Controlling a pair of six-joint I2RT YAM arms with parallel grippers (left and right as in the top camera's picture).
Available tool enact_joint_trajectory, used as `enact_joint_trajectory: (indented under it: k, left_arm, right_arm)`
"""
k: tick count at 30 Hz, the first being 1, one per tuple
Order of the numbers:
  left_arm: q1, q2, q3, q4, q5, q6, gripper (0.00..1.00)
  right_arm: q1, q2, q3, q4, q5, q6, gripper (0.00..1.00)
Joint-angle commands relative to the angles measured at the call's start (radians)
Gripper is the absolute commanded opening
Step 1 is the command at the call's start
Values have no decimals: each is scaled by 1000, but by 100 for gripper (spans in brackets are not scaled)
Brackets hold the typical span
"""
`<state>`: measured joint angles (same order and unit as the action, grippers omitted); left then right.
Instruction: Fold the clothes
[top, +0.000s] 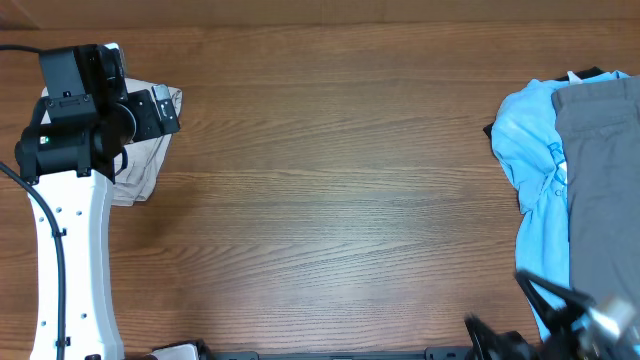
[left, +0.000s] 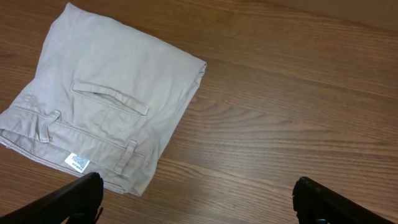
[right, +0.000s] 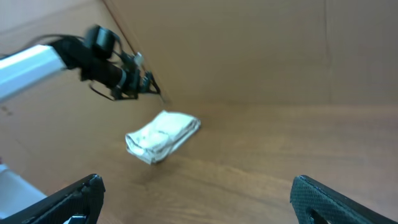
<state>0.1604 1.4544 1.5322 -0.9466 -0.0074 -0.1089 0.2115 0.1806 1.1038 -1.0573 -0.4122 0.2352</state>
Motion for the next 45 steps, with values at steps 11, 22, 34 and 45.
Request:
enact_joint_trajectory:
  k: [11,22,34,45]
  left_arm:
    - [1,-1,-2,4,8,-7,100]
    - [1,-1,-2,4,8,-7,100]
    - [1,-1,-2,3,8,-7,100]
    - [1,-1,-2,4,8,-7,100]
  right_arm:
    - [-87,-124,-193,242,99,-9,100]
    - [-117,-158,-544,904,99,-36,100]
    - [-119,-177,-846,1252,169,-147,100]
    - [-119,-177,-1060,1393,255,-146,100]
